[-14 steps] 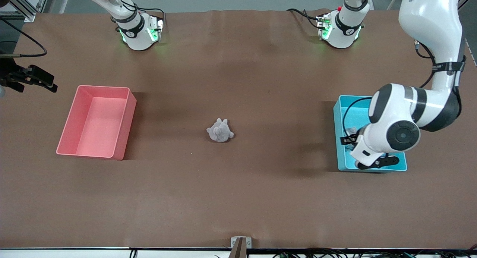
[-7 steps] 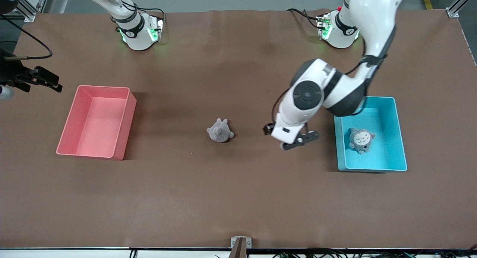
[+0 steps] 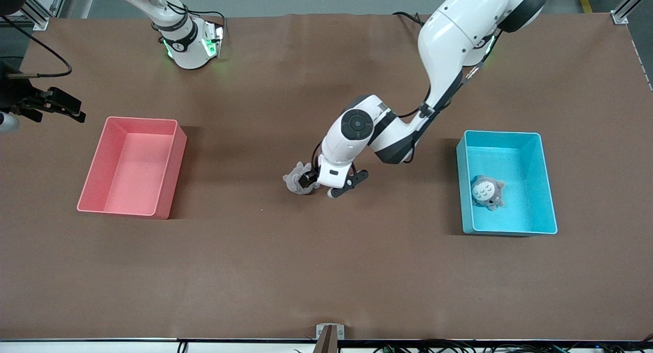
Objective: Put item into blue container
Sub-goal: 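Lower the left gripper and grasp the remaining gray plush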
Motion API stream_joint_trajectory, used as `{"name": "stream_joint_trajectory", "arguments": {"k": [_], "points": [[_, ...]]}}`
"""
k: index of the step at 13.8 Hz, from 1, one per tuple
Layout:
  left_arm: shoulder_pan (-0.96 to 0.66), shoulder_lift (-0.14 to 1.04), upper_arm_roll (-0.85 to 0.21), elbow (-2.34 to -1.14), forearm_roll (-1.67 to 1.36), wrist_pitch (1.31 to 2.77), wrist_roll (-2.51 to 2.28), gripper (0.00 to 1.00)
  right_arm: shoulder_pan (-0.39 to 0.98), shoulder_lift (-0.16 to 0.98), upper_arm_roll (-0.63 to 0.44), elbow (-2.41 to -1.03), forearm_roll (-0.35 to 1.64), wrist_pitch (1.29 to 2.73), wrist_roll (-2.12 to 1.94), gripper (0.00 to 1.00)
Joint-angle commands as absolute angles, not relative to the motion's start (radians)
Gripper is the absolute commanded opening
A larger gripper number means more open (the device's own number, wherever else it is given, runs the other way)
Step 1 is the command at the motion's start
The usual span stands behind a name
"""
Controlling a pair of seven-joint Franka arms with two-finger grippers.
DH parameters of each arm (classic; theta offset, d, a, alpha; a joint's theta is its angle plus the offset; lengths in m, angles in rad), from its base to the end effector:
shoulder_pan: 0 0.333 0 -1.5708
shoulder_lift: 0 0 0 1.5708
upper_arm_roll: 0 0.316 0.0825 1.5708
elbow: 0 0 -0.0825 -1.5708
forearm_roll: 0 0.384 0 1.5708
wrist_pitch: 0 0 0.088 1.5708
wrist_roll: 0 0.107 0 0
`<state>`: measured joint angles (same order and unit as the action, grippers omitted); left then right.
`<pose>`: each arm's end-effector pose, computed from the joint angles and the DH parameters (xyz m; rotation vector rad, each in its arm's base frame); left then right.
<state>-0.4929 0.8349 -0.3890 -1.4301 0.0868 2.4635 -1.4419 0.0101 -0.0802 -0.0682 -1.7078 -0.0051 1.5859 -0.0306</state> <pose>0.5246 -0.5351 0.2468 2.6721 0.9058 -0.1241 0.5275 -0.0326 0.6045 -3.1384 0.0423 0.0657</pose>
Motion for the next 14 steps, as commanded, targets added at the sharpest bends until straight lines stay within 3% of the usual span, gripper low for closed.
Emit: {"name": "stream_joint_trajectory", "arguments": {"k": [1, 7, 8, 12, 14], "points": [[-0.541, 0.893, -0.379, -1.368, 0.071, 2.512, -1.522, 1.00, -0.005, -0.121, -0.063, -1.750, 0.011, 1.606, -0.060, 1.00], [-0.577, 0.948, -0.370, -1.365, 0.075, 2.606, -1.566, 0.99, -0.009, -0.127, -0.063, -1.749, 0.011, 1.635, -0.080, 1.00], [-0.584, 0.950, -0.353, -1.365, 0.077, 2.606, -1.566, 0.94, -0.011, -0.127, -0.063, -1.750, 0.011, 1.637, -0.080, 1.00], [-0.598, 0.950, -0.328, -1.367, 0.084, 2.605, -1.560, 0.56, -0.009, -0.127, -0.063, -1.750, 0.011, 1.634, -0.078, 1.00], [-0.600, 0.943, -0.304, -1.368, 0.086, 2.603, -1.562, 0.22, -0.009, -0.127, -0.063, -1.750, 0.011, 1.628, -0.078, 1.00]]}}
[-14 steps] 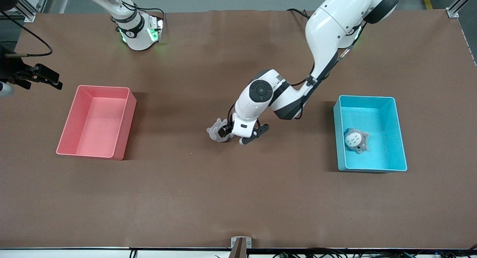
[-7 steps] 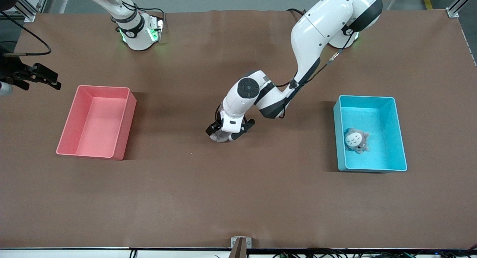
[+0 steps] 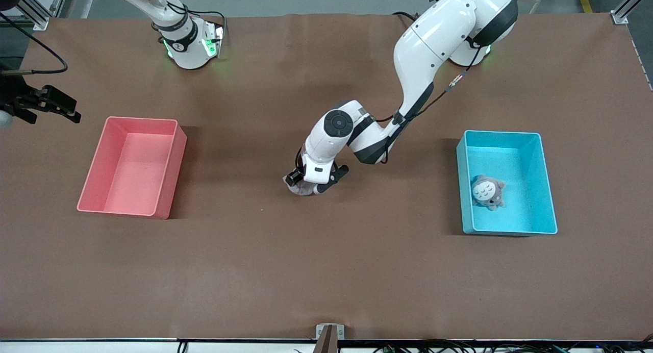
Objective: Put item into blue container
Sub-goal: 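Lower the left gripper and grasp the remaining gray plush, then carry the plush with the left gripper into the blue box and release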
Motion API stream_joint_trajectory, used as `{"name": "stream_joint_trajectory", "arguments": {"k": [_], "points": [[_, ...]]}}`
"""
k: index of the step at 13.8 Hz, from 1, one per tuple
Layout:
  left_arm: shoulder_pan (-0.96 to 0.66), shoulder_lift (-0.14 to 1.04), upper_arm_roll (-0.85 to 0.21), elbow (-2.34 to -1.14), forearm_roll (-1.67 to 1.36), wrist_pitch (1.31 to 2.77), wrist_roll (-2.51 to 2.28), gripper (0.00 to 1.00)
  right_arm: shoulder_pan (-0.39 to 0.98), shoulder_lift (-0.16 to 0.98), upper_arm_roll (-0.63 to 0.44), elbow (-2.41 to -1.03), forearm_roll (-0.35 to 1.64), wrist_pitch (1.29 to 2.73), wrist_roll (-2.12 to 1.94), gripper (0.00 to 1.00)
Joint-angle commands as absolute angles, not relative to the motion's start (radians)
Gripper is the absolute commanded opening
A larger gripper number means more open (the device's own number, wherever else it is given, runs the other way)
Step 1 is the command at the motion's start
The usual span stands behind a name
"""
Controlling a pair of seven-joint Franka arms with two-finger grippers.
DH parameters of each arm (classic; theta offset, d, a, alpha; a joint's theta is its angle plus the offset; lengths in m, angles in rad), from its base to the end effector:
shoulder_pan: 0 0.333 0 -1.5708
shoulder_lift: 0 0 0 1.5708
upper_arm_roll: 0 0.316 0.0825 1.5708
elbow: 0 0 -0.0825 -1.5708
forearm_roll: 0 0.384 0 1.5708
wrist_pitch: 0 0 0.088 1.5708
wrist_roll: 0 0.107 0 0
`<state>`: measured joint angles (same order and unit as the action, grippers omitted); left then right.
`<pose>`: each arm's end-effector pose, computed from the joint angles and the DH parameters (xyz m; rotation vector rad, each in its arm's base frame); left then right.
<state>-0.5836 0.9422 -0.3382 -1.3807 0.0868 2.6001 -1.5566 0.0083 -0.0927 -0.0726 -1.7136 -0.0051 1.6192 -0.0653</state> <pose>0.5076 -0.5657 0.1979 2.5801 1.0061 -0.1064 0.5272 -0.0362 0.6112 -3.1398 -0.0025 0.0029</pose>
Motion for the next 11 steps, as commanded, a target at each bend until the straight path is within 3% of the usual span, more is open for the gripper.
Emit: {"name": "stream_joint_trajectory", "arguments": {"k": [1, 2, 7, 11], "points": [[-0.600, 0.939, -0.301, -1.368, 0.086, 2.596, -1.562, 0.10, -0.009, -0.126, -0.063, -1.750, 0.011, 1.626, -0.078, 1.00], [-0.595, 0.927, -0.295, -1.370, 0.087, 2.588, -1.560, 0.01, -0.009, -0.126, -0.063, -1.750, 0.011, 1.623, -0.078, 1.00], [-0.531, 0.780, -0.264, -1.371, 0.089, 2.450, -1.552, 0.00, -0.008, -0.127, -0.064, -1.769, 0.012, 1.618, -0.066, 1.00], [-0.421, 0.634, -0.272, -1.390, 0.078, 2.184, -1.383, 0.00, -0.008, -0.129, -0.066, -1.770, 0.012, 1.617, -0.064, 1.00]]}}
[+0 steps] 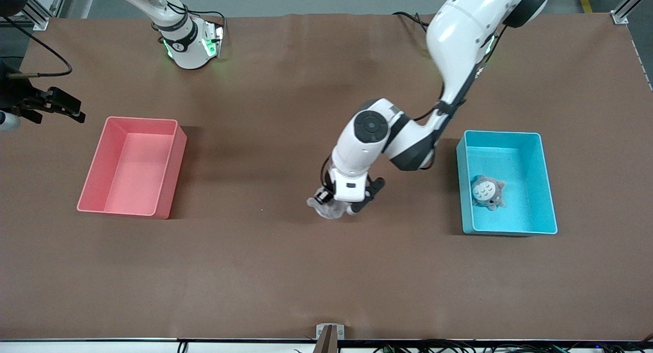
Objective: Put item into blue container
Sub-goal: 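Carry the plush with the left gripper into the blue box and release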
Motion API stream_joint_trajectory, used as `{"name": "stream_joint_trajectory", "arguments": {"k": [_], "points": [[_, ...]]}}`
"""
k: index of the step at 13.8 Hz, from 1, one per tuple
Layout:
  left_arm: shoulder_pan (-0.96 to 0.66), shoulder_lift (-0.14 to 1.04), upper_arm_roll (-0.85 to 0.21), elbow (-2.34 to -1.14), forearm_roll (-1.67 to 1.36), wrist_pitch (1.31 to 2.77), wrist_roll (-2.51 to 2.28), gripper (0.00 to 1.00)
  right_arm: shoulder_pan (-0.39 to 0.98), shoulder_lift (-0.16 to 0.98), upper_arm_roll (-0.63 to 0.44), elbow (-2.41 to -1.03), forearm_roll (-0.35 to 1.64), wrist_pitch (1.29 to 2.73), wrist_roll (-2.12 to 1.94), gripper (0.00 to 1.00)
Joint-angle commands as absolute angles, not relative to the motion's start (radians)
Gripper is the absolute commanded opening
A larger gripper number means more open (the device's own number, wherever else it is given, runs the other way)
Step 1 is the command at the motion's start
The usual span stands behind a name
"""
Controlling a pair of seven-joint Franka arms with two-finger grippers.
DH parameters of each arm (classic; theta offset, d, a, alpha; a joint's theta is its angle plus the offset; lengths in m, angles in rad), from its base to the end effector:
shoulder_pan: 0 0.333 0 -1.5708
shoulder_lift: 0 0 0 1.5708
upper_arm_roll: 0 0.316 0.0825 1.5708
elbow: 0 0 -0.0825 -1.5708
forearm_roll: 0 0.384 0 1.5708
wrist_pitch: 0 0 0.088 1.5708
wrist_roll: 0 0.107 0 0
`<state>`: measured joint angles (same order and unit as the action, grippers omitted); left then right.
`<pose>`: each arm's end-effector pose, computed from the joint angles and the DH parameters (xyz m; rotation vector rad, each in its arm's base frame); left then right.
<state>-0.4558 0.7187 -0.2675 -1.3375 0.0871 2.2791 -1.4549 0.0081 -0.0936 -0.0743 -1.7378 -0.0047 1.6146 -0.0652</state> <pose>0.6009 -0.4617 0.3386 2.6691 1.0789 0.0458 0.5252 -0.0370 0.5997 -3.1370 0.0005 0.0465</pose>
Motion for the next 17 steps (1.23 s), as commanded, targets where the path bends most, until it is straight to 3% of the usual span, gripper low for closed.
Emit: {"name": "stream_joint_trajectory", "arguments": {"k": [1, 4, 7, 12, 13, 14, 15, 17], "points": [[-0.372, 0.594, -0.273, -1.420, 0.083, 2.124, -1.343, 0.00, -0.006, -0.129, -0.066, -1.770, 0.012, 1.614, -0.061, 1.00], [-0.223, 0.465, -0.284, -1.556, 0.074, 1.994, -1.081, 0.00, -0.005, -0.129, -0.066, -1.769, 0.012, 1.606, -0.045, 1.00], [-0.048, 0.375, -0.284, -1.687, 0.074, 1.965, -0.739, 0.00, -0.005, -0.132, -0.066, -1.770, 0.012, 1.606, -0.044, 1.00], [0.164, 0.353, -0.282, -1.778, 0.087, 1.959, -0.382, 0.04, 0.002, -0.138, -0.063, -1.769, 0.012, 1.606, -0.046, 1.00], [0.188, 0.365, -0.279, -1.781, 0.089, 1.971, -0.376, 0.24, 0.002, -0.141, -0.061, -1.769, 0.012, 1.605, -0.046, 1.00], [0.214, 0.377, -0.276, -1.781, 0.089, 1.979, -0.367, 0.80, 0.002, -0.143, -0.061, -1.769, 0.012, 1.605, -0.046, 1.00], [0.241, 0.380, -0.278, -1.769, 0.092, 1.982, -0.353, 0.99, 0.003, -0.143, -0.061, -1.769, 0.012, 1.606, -0.046, 1.00], [0.248, 0.382, -0.276, -1.721, 0.107, 1.980, -0.331, 1.00, 0.002, -0.143, -0.061, -1.769, 0.012, 1.606, -0.048, 1.00]]}}
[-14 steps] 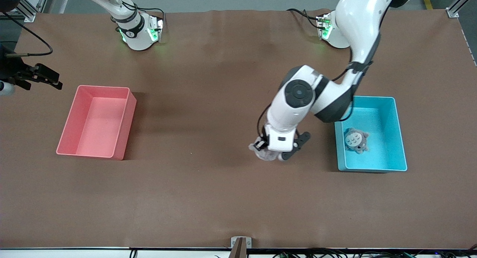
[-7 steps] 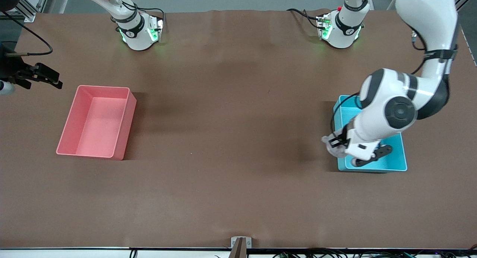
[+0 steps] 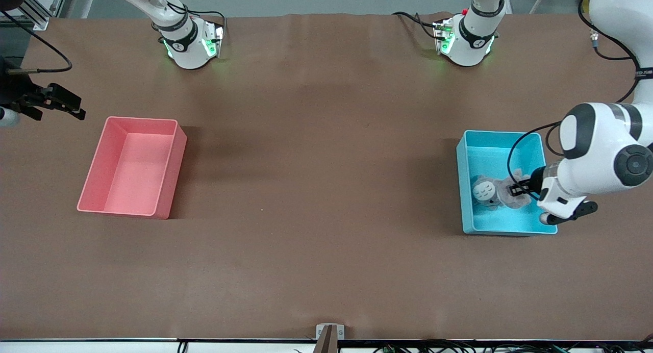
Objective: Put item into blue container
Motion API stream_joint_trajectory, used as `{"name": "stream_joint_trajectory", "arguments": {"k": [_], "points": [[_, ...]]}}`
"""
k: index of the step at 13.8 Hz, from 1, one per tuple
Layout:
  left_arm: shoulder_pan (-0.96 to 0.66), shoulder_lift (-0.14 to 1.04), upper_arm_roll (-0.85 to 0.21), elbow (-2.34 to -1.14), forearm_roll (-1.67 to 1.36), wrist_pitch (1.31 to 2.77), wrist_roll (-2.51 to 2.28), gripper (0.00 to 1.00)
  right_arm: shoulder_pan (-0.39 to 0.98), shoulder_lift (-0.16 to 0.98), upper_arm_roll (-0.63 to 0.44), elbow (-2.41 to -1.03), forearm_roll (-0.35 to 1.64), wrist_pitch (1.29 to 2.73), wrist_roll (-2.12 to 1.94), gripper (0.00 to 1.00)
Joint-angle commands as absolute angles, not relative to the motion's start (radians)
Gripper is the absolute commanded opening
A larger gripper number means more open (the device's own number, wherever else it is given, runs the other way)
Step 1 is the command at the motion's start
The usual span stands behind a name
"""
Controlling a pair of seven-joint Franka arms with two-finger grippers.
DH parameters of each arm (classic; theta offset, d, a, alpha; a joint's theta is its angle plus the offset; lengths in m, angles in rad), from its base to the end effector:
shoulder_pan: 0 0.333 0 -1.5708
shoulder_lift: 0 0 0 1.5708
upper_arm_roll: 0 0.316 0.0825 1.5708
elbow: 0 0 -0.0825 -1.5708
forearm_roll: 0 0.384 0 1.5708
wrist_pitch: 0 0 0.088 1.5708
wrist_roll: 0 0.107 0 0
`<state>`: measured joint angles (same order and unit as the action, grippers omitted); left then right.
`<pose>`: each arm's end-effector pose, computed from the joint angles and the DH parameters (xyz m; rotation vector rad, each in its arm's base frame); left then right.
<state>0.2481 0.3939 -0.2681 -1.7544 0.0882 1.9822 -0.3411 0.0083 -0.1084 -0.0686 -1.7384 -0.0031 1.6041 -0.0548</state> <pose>0.6334 0.0061 0.3402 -3.0969 -0.4546 0.2395 0.5202 -0.0335 0.6063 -3.1355 0.0076 0.0405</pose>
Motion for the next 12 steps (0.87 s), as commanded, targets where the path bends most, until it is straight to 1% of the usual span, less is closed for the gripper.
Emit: {"name": "stream_joint_trajectory", "arguments": {"k": [1, 3, 4, 5, 7, 8, 10, 12], "points": [[0.249, 0.379, -0.276, -1.686, 0.124, 1.974, -0.322, 1.00, 0.002, -0.144, -0.063, -1.769, 0.012, 1.608, -0.048, 1.00], [0.250, 0.371, -0.276, -1.599, 0.172, 1.957, -0.247, 1.00, 0.003, -0.144, -0.063, -1.769, 0.012, 1.611, -0.048, 1.00], [0.252, 0.359, -0.272, -1.557, 0.181, 1.927, -0.186, 1.00, 0.005, -0.143, -0.063, -1.769, 0.012, 1.612, -0.048, 1.00], [0.256, 0.347, -0.270, -1.505, 0.179, 1.877, -0.125, 1.00, 0.015, -0.143, -0.066, -1.769, 0.012, 1.612, -0.048, 1.00], [0.268, 0.316, -0.276, -1.412, 0.166, 1.727, -0.068, 1.00, 0.037, -0.143, -0.071, -1.770, 0.011, 1.614, -0.046, 1.00], [0.270, 0.287, -0.285, -1.398, 0.166, 1.663, -0.067, 1.00, 0.041, -0.143, -0.072, -1.770, 0.011, 1.617, -0.046, 1.00], [0.262, 0.188, -0.291, -1.402, 0.166, 1.618, -0.067, 1.00, 0.040, -0.141, -0.072, -1.770, 0.011, 1.614, -0.046, 1.00], [0.262, 0.154, -0.305, -1.401, 0.166, 1.534, -0.058, 1.00, 0.023, -0.140, -0.071, -1.772, 0.011, 1.611, -0.046, 1.00]]}}
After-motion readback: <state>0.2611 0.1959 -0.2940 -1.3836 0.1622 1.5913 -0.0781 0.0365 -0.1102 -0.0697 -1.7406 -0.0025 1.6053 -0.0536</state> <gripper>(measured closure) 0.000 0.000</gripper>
